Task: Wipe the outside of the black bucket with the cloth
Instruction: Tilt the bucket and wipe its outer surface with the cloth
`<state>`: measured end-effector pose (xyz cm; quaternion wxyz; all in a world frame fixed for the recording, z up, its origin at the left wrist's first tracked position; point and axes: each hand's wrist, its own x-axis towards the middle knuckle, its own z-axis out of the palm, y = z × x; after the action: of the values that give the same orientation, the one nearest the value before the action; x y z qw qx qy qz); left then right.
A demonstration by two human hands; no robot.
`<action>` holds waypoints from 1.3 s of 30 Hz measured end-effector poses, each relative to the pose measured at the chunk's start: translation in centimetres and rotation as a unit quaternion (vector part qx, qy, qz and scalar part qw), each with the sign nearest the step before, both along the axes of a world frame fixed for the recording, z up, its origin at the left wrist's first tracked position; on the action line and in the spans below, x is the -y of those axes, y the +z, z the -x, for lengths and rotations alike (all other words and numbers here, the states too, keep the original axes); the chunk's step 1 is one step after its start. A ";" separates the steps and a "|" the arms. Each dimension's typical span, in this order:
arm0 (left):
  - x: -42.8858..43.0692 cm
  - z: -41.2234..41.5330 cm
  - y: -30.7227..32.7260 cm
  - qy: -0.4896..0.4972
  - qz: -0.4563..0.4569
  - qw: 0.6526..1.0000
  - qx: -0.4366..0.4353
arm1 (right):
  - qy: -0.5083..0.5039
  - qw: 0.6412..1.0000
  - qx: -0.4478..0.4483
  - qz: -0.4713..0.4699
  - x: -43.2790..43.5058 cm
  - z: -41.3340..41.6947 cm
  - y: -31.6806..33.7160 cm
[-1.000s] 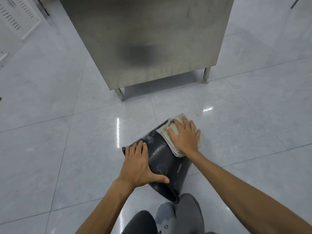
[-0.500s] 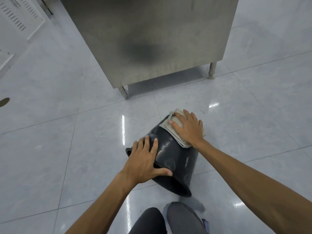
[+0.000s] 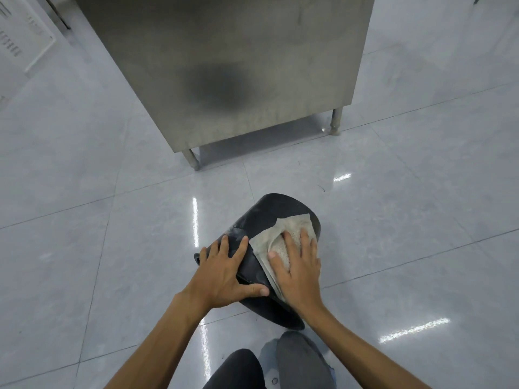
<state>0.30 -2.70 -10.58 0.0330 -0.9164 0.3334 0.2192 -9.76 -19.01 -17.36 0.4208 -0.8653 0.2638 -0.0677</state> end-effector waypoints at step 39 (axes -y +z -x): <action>-2.6 -1.9 -0.3 0.083 0.068 0.994 0.034 | 0.238 0.947 -0.028 0.214 -0.9 -14.4 1.7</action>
<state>2.22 -0.09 -10.87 -0.0361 -0.9480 0.2690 0.1663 4.64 -18.11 -15.68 0.2224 -0.9741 0.0413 0.0040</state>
